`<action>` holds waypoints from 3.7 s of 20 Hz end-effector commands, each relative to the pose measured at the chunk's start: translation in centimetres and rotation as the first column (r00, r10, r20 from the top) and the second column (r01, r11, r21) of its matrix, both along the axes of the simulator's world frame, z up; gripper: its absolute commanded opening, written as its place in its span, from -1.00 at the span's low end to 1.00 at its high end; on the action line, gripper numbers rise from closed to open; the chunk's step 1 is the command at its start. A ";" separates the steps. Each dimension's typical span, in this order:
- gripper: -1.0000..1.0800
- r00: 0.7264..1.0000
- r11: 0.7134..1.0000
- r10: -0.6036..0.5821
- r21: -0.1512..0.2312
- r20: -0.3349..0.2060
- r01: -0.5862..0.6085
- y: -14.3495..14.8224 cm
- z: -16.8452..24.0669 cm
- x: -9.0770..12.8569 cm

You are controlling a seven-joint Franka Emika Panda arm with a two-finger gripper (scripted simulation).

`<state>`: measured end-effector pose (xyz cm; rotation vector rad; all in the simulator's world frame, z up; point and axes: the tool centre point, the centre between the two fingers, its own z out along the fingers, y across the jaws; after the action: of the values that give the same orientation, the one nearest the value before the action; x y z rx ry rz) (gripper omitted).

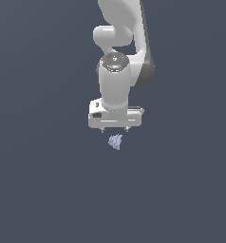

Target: Pick up the object and move it to a goal position.

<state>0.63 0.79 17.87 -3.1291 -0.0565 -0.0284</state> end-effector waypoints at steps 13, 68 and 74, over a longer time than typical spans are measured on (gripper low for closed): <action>0.92 0.998 0.998 0.058 0.024 -0.011 -0.057 3.4 -0.5 -0.6; -1.00 0.954 0.954 -0.299 -0.012 -0.018 0.299 0.4 -13.7 -2.5; -1.00 0.954 0.954 -0.299 -0.012 -0.017 0.299 0.4 -13.6 -2.5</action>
<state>-1.89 1.10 4.27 -3.1134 0.4200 -0.0014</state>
